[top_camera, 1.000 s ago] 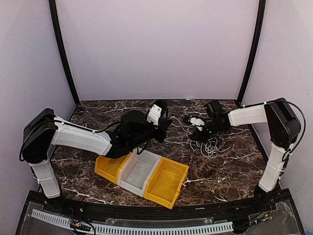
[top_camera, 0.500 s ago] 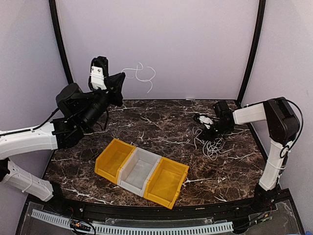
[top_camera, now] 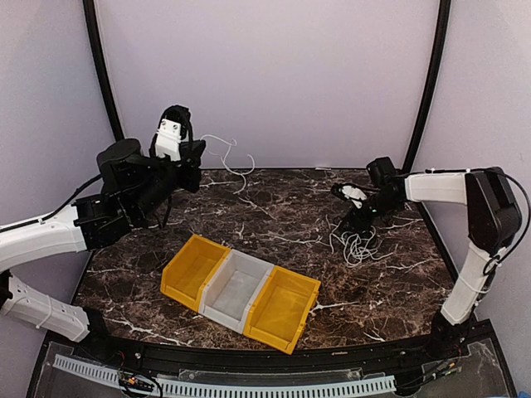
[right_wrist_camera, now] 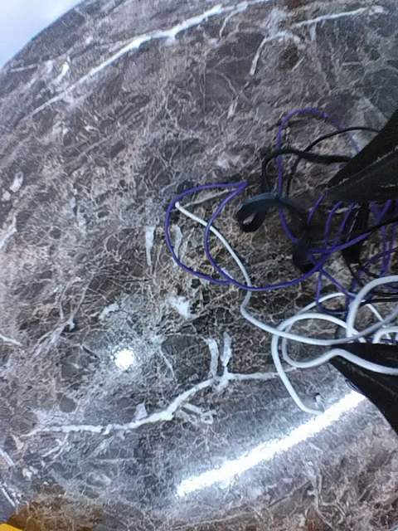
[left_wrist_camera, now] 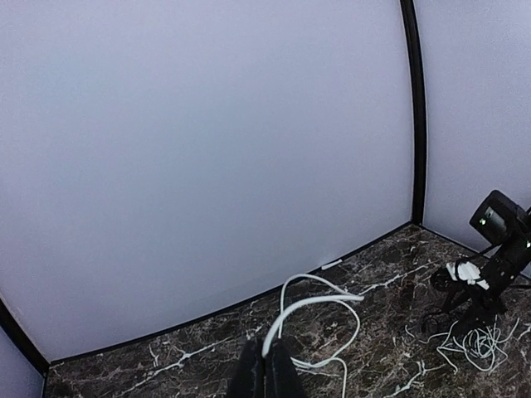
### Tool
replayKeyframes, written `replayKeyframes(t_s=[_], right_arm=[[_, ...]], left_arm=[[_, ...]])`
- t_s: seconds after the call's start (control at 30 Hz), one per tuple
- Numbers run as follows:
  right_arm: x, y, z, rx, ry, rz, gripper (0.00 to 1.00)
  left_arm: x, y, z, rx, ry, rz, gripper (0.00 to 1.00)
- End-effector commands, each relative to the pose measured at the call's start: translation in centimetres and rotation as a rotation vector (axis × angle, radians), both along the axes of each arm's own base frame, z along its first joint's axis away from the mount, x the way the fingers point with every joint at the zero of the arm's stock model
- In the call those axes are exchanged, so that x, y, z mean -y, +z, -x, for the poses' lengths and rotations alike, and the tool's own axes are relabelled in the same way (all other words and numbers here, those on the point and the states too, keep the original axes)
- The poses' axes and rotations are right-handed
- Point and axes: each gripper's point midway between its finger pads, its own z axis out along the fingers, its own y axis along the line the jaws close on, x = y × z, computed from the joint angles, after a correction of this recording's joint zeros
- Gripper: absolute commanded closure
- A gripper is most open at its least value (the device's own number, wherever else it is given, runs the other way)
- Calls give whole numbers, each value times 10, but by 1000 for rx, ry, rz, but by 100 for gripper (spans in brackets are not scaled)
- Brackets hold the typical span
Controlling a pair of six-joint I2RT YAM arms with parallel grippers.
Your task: Untangle the cables
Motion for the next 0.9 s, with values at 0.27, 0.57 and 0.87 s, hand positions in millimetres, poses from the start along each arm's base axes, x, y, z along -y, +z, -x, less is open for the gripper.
replayKeyframes(t_s=[0.27,0.57,0.87], right_arm=[[21,76,48,93,28,-25,31],[33,106,61,248,-49,-212,29],[40,91,56,263,-78,-192,29]], left_arm=[[-28,-53,1,-256,109,-44,100],[-59,-111,23,-518,195,-46,100],[-81,-148,50,-674,217,-79,100]])
